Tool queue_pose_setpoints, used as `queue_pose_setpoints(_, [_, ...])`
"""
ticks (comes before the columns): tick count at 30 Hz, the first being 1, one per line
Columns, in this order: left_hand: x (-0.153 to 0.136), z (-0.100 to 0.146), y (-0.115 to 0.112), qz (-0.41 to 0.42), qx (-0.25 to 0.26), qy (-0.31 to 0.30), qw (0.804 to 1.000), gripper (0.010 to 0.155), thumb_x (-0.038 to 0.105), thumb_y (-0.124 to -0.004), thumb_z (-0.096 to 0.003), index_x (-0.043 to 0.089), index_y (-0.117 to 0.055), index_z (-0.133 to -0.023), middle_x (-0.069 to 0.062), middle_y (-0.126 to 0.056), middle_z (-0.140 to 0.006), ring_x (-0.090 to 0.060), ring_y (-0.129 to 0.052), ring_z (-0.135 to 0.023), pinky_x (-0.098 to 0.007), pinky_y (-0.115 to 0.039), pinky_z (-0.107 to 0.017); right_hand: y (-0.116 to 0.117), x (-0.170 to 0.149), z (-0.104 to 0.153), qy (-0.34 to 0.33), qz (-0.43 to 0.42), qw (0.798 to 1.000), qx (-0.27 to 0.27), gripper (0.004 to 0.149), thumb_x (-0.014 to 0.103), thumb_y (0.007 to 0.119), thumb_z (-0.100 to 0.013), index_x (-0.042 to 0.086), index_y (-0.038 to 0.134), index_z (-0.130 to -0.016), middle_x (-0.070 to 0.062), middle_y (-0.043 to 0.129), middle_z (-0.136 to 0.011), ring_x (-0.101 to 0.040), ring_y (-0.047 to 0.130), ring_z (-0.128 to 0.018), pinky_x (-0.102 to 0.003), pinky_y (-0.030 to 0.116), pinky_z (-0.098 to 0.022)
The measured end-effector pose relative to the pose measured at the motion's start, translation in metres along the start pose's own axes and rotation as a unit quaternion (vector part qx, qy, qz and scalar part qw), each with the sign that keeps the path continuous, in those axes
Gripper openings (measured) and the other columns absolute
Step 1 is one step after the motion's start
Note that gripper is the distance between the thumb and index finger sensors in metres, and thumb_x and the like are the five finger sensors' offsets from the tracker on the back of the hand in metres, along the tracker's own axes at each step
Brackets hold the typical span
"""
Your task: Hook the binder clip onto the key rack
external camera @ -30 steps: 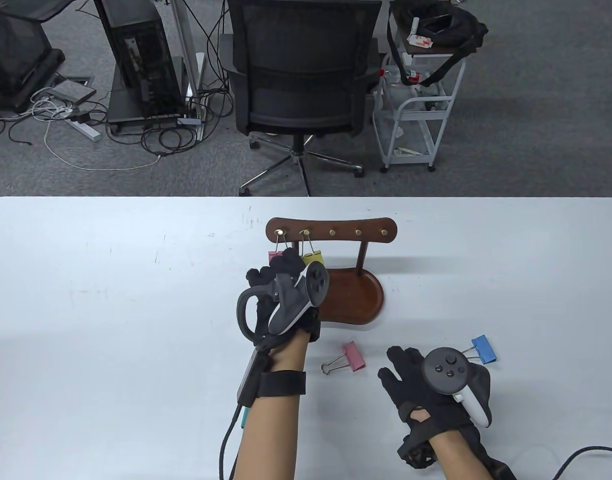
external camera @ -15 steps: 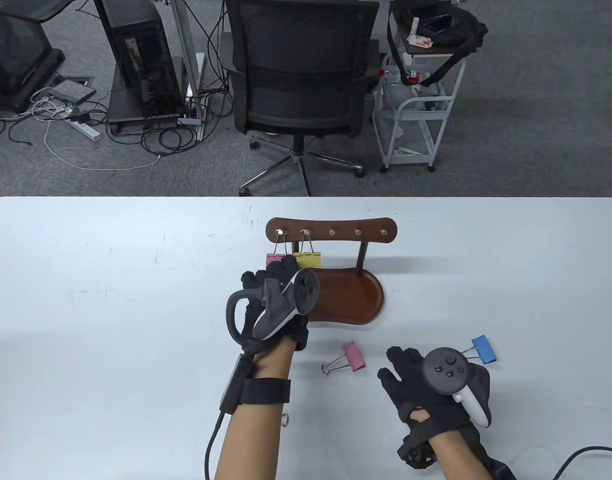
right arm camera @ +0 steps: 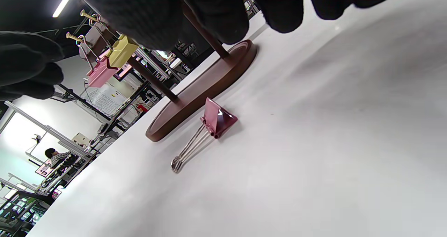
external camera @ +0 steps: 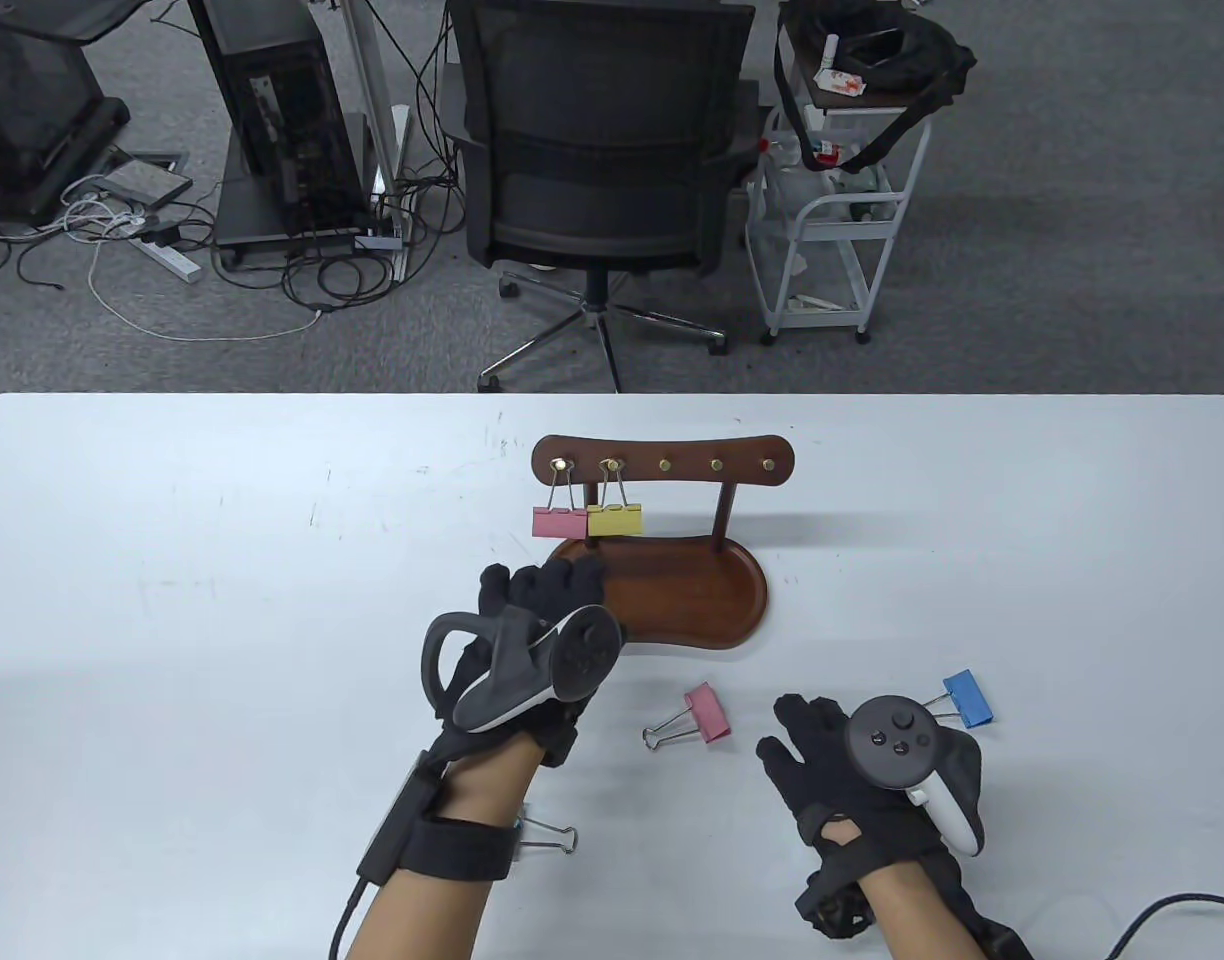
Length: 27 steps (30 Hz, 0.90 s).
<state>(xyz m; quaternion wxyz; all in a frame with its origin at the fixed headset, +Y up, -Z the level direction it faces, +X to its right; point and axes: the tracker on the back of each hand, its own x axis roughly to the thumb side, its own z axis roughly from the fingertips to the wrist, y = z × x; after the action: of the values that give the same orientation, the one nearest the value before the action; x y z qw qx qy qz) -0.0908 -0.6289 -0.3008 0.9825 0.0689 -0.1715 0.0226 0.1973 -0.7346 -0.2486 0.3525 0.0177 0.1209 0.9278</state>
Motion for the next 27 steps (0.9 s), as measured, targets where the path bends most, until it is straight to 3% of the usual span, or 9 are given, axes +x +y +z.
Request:
queue_pose_setpoints(12, [-0.024, 0.062, -0.006, 0.011, -0.023, -0.064, 0.998, 0.073, 0.049, -0.088, -0.0511, 0.008, -0.074, -0.110, -0.021, -0.084, -0.105, -0.049, -0.088, -0.092, -0.074, -0.056, -0.071, -0.001, -0.001, 0.000, 0.004, -0.004, 1.000, -0.002, 0.070, 0.042, 0.072, -0.059, -0.001, 0.058, -0.113, -0.042, 0.048, -0.113, -0.070, 0.045, -0.094, -0.074, 0.046, -0.063])
queue_pose_setpoints(19, [-0.037, 0.094, -0.025, -0.006, -0.060, -0.091, 0.994, 0.074, 0.048, -0.089, -0.0505, 0.008, -0.073, -0.110, -0.021, -0.083, -0.106, -0.049, -0.087, -0.093, -0.075, -0.055, -0.071, -0.001, -0.002, 0.000, 0.007, -0.004, 1.000, -0.001, 0.070, 0.042, 0.072, -0.059, -0.001, 0.058, -0.113, -0.042, 0.048, -0.113, -0.070, 0.045, -0.094, -0.074, 0.046, -0.063])
queue_pose_setpoints(27, [-0.037, 0.119, -0.056, -0.036, -0.139, -0.155, 0.978, 0.078, 0.046, -0.091, -0.0490, 0.009, -0.067, -0.113, -0.021, -0.078, -0.110, -0.049, -0.083, -0.097, -0.075, -0.054, -0.072, 0.000, -0.001, -0.001, 0.009, -0.001, 1.000, 0.001, 0.070, 0.042, 0.072, -0.059, -0.001, 0.059, -0.113, -0.042, 0.048, -0.113, -0.070, 0.045, -0.094, -0.074, 0.046, -0.063])
